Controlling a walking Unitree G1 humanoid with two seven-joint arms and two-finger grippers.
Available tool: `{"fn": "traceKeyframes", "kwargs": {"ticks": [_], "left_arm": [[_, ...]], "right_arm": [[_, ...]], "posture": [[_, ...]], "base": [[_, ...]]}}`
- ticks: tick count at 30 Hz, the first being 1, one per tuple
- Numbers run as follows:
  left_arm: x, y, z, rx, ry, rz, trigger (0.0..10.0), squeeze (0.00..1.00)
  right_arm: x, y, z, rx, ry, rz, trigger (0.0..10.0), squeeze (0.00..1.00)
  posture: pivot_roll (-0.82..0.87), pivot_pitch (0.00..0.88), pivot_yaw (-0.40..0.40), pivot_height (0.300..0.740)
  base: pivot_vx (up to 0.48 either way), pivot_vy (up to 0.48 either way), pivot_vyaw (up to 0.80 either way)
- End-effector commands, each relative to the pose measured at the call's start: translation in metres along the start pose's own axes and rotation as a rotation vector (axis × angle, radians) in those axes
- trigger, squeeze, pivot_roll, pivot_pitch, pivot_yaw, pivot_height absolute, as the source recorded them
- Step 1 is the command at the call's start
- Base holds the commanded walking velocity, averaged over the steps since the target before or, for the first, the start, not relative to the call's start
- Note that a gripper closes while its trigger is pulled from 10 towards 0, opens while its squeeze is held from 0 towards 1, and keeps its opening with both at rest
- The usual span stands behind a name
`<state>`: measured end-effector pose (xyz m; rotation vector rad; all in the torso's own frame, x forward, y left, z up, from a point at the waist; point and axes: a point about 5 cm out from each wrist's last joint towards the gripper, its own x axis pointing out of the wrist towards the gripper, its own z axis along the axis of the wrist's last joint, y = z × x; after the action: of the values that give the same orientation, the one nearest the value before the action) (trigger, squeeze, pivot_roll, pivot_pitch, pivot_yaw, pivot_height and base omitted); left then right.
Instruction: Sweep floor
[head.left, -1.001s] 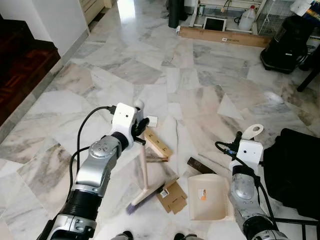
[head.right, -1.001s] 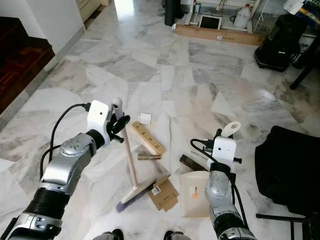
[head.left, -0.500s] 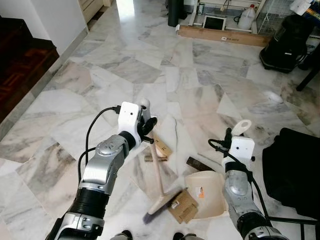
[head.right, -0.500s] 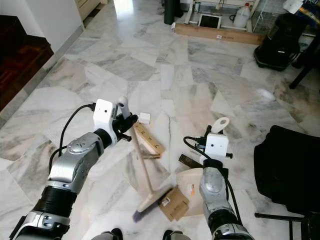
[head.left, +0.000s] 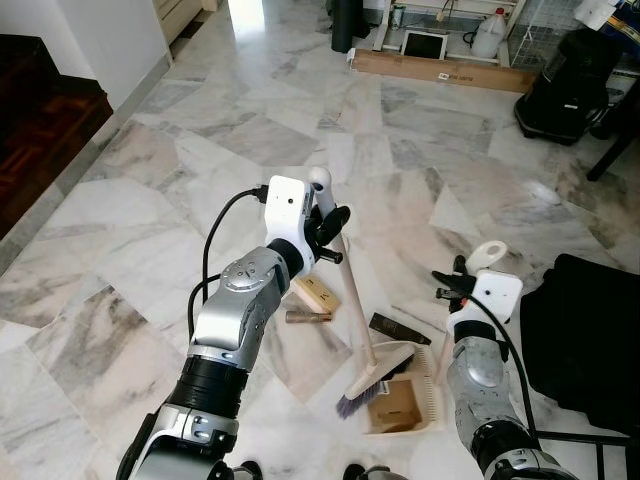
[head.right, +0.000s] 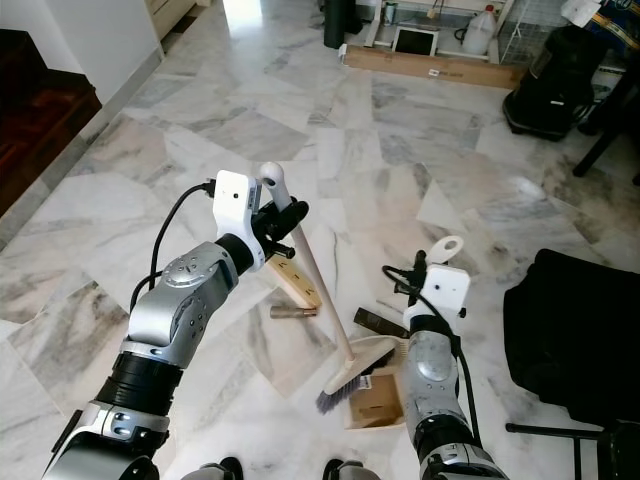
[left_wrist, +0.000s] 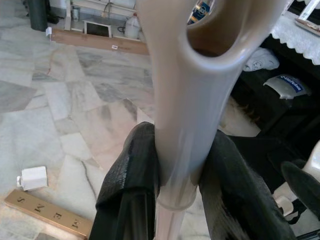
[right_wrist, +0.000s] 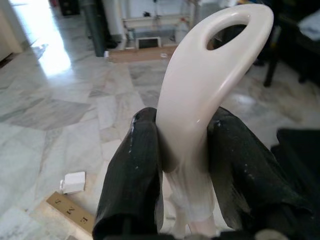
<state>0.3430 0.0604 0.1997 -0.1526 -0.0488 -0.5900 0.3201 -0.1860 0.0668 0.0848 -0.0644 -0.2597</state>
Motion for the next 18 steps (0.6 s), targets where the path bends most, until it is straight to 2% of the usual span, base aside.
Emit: {"fn": "traceKeyframes", "kwargs": {"ticks": [1, 3, 5, 8, 12, 18], "left_arm": [[0.002, -0.004, 0.005, -0.02, -0.032, -0.02, 10.0, 0.0], [0.001, -0.002, 0.006, 0.021, -0.044, -0.012, 10.0, 0.0], [0.001, -0.001, 0.007, 0.041, -0.045, -0.011, 10.0, 0.0], [-0.002, 0.004, 0.013, 0.128, -0.061, 0.0, 10.0, 0.0], [-0.008, 0.013, 0.03, 0.212, -0.129, 0.036, 10.0, 0.0], [-0.018, 0.025, 0.05, 0.283, -0.202, 0.082, 10.0, 0.0]], "right_arm": [[-0.013, 0.013, -0.023, 0.096, 0.136, 0.013, 10.0, 0.0], [-0.01, 0.009, -0.021, 0.191, 0.135, -0.022, 10.0, 0.0], [-0.009, 0.008, -0.02, 0.208, 0.132, -0.029, 10.0, 0.0], [-0.007, 0.005, -0.018, 0.267, 0.131, -0.052, 10.0, 0.0], [-0.004, 0.002, -0.016, 0.334, 0.129, -0.073, 10.0, 0.0], [-0.002, 0.001, -0.014, 0.364, 0.12, -0.068, 10.0, 0.0]], "posture": [[0.09, 0.183, 0.009, 0.74], [0.09, 0.18, 0.011, 0.74], [0.09, 0.179, 0.01, 0.74], [0.1, 0.172, 0.009, 0.74], [0.1, 0.166, 0.007, 0.74], [0.11, 0.16, 0.001, 0.74]], "base": [[0.0, 0.0, 0.0], [0.0, 0.0, 0.0], [0.0, 0.0, 0.0], [0.0, 0.0, 0.0], [0.0, 0.0, 0.0], [0.0, 0.0, 0.0]]}}
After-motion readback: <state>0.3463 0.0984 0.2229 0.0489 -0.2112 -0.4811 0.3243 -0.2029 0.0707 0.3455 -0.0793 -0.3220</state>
